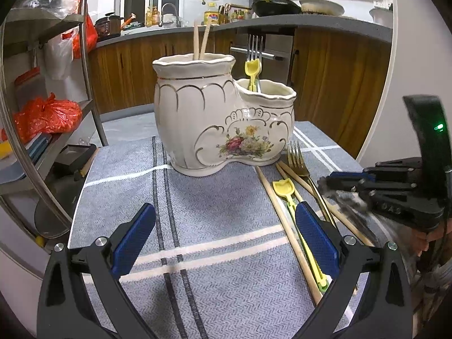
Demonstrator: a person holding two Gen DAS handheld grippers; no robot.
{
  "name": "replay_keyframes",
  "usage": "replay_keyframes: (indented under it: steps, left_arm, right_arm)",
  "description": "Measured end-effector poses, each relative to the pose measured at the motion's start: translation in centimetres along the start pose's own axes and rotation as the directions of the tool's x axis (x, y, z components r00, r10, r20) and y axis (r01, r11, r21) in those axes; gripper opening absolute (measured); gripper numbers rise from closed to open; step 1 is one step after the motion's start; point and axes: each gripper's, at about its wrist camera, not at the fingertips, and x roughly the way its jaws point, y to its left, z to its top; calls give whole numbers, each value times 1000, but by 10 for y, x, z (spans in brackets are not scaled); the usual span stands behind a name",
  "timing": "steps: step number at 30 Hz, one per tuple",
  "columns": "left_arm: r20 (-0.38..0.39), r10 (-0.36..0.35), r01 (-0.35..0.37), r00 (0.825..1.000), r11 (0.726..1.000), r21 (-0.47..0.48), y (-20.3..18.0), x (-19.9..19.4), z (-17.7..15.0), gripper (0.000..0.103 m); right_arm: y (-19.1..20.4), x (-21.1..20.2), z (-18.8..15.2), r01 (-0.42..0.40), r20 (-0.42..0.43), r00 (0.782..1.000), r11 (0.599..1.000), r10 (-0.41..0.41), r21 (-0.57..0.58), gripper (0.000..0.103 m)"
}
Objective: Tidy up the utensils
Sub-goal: 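Lower the open right gripper onto the flower-shaped spoon and close it, then grasp a wooden chopstick with the left gripper while the right lifts the flower-shaped spoon, then carry the chopstick into the tall section with left while right carries the spoon to the short section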
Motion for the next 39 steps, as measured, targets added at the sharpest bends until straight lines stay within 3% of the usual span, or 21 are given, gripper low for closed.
replay_keyframes:
  steps: [6, 7, 9, 12, 15, 26, 29, 34, 39]
  left_arm:
    - [-66, -10, 13, 998, 999, 39, -17, 5, 3, 95]
    - [-80, -12, 16, 997, 999, 51, -21, 7, 3, 92]
    - [-114, -14, 22, 993, 997, 70, -29, 12, 2, 71]
    - [-158, -28, 38, 987, 997, 62, -35, 20, -1, 52]
    - [-183, -43, 53, 982, 997, 49, -39, 26, -2, 42]
    - [-220, -1, 17, 976, 997, 71, -54, 45, -1, 24]
    - [-221, 11, 7, 975, 997, 80, -53, 49, 3, 7]
    - [-207, -12, 27, 978, 997, 66, -44, 42, 2, 6]
    - [-139, -21, 31, 990, 997, 72, -32, 17, 2, 6]
  right_arm:
    - [-8, -26, 0, 49, 137, 989, 999, -49, 6, 3]
    - [-10, -30, 2, 50, 156, 986, 999, -51, 10, 3]
    - [-13, -41, 2, 47, 202, 978, 999, -50, 22, 3]
    - [-13, -53, 3, 59, 260, 964, 998, -62, 19, 3]
    - [-11, -64, 2, 78, 311, 947, 997, -77, 11, 3]
    - [-5, -86, 0, 101, 431, 896, 994, -106, 37, 3]
    - [-4, -87, -1, 93, 447, 889, 995, -101, 42, 3]
    - [-7, -83, -1, 72, 429, 899, 995, -94, 67, 3]
    - [-5, -82, -1, 79, 423, 901, 994, -102, 71, 3]
